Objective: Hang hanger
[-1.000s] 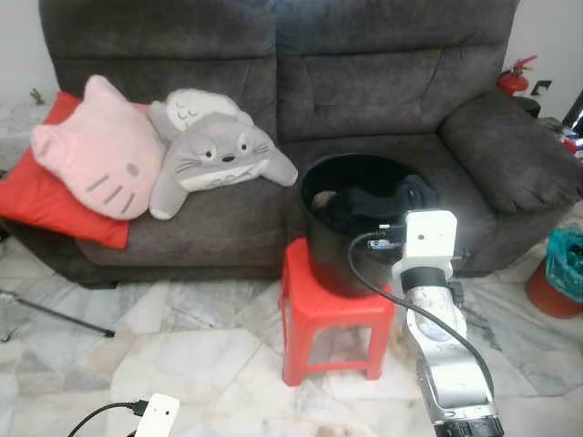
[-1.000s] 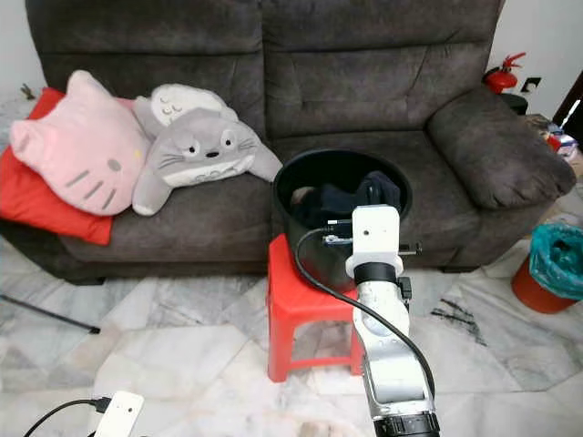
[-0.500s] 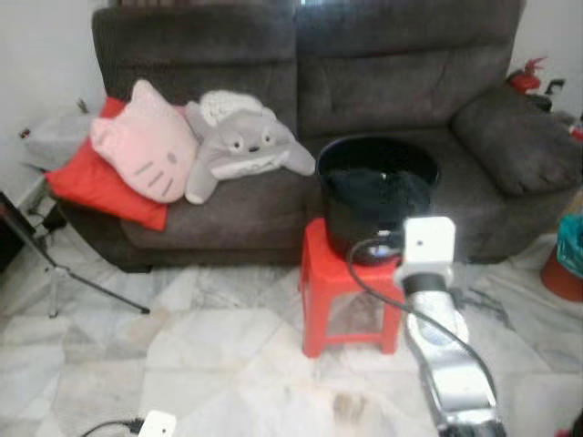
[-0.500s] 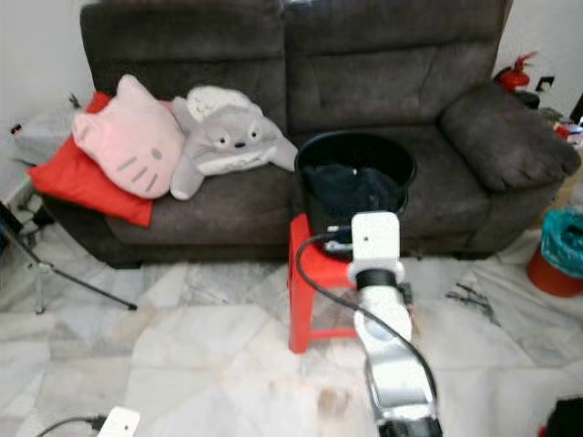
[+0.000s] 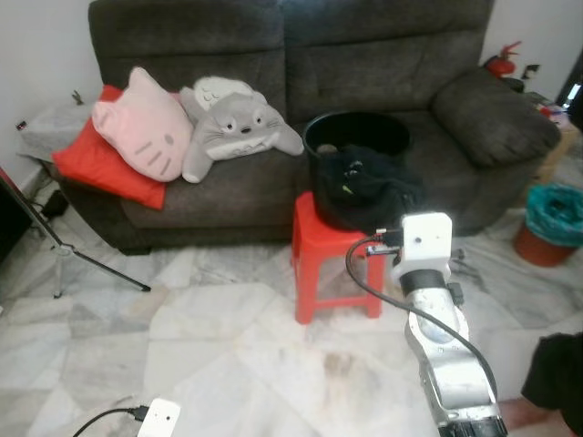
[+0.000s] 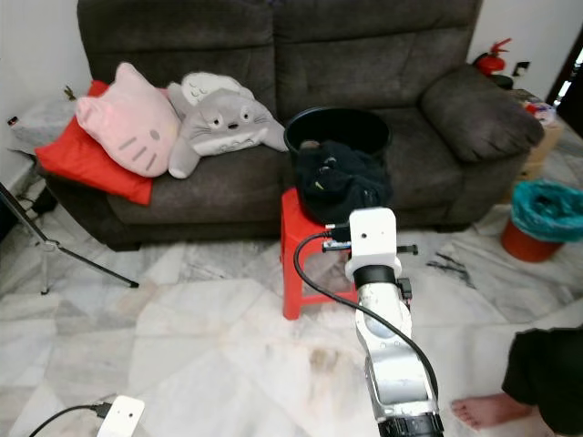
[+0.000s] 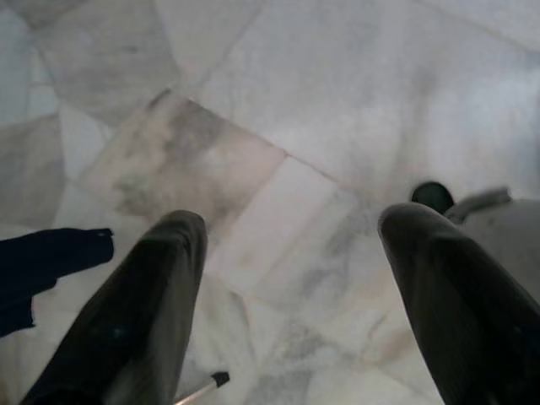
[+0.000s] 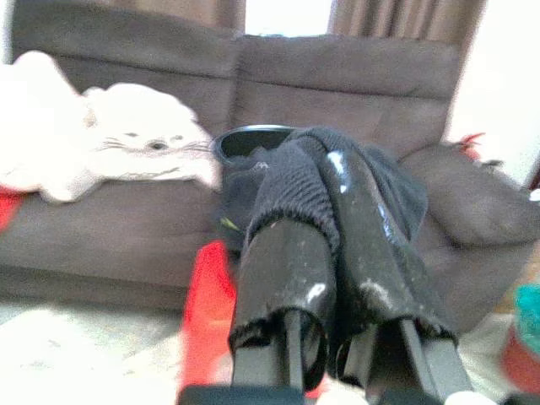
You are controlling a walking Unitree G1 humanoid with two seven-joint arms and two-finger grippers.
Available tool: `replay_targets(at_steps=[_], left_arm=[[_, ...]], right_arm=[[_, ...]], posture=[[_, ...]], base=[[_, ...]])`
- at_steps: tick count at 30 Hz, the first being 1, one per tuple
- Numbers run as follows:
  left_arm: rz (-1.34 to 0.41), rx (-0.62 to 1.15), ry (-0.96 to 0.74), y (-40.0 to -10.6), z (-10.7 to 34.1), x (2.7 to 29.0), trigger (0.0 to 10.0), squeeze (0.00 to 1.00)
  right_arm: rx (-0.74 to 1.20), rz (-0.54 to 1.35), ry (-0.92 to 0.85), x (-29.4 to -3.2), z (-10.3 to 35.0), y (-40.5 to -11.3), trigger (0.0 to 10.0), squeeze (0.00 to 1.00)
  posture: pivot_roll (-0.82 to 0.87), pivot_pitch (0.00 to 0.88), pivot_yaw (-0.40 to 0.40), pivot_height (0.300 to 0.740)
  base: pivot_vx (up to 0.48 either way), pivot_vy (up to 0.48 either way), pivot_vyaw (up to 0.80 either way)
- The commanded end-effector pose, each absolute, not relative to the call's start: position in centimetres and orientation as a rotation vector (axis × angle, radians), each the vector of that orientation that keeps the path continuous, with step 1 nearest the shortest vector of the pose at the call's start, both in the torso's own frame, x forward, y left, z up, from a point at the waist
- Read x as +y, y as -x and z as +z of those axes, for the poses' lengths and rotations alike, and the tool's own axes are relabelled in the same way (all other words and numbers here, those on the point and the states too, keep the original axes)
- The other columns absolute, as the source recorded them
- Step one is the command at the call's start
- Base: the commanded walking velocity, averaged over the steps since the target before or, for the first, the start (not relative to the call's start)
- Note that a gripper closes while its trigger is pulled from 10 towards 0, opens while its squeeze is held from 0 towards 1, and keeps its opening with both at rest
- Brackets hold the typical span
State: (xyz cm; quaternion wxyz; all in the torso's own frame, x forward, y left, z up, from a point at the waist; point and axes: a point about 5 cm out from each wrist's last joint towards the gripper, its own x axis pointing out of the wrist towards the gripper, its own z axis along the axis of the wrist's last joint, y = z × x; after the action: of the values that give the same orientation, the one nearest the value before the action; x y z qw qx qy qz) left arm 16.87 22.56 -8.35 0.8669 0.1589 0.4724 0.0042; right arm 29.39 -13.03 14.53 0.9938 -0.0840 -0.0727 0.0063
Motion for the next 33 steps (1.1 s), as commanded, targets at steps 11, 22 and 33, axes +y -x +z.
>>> replay_targets(at_steps=[11,22,33], left_arm=[[0.017,1.017,-0.344,-16.1,-8.6,23.0,10.0,0.0],[0.048,0.981,-0.317,-16.5,-8.4,23.2,10.0,0.0],[0.123,0.872,-0.249,-18.3,-7.2,23.6,10.0,0.0]], right_arm=[[-0.083,0.044,0.188,-14.0,12.9,-29.3,10.0,0.0],[-0.053,-0.023,0.17,-14.7,11.8,-29.4,10.0,0.0],[-0.031,-0.159,0.096,-16.4,11.2,-29.0,10.0,0.0]], posture=[[-0.12,0.0,0.048,0.74],[-0.11,0.0,0.042,0.74],[-0.1,0.0,0.045,0.74]], base=[[-0.121,0.0,0.0],[0.0,0.0,0.0],[0.0,0.0,0.0]])
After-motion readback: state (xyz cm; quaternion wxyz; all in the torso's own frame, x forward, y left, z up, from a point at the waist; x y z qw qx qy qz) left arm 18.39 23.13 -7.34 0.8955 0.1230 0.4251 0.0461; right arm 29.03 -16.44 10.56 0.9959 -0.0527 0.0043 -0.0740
